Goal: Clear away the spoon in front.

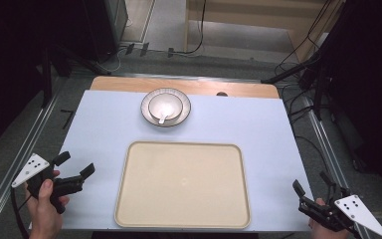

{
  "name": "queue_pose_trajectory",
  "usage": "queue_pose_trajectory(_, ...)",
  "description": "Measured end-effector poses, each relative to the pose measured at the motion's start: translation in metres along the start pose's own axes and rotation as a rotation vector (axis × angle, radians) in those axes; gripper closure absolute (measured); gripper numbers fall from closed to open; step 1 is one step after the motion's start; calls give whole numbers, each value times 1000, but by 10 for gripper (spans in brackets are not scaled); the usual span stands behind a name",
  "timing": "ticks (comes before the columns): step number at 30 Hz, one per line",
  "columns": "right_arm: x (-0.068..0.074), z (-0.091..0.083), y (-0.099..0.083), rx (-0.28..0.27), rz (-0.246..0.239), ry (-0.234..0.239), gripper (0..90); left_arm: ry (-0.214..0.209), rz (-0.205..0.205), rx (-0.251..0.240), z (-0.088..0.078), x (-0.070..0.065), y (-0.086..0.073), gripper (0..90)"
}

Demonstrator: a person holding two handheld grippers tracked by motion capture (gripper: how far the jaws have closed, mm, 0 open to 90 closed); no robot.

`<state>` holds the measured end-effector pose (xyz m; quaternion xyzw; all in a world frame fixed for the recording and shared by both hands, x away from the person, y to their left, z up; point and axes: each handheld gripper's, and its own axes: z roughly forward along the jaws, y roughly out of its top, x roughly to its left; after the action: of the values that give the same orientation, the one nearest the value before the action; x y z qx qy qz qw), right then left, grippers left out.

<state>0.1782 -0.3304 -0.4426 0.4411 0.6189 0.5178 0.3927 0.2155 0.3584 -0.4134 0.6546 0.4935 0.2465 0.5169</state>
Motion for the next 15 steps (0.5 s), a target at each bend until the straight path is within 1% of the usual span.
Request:
queue_pose_trajectory(3, 0, 0, -1, 6, -2, 4, 133, 7, 6, 11, 3, -2, 0, 0)
queue_pose_trajectory(5, 1, 0, -1, 5, -1, 5, 133, -3, 10, 16, 4, -5, 1, 0)
queue_pose_trajectory(9, 1, 0, -1, 9, -2, 7, 133, -10, 7, 12, 8, -8, 4, 0)
queue_pose_trajectory(12, 2, 0, -1, 10, -5, 9, 133, -22, -3, 20, 12, -9, 6, 0)
queue_pose_trajectory(15, 2, -1, -1, 9, -3, 8, 133, -26, 2, 28, 17, -12, 8, 0)
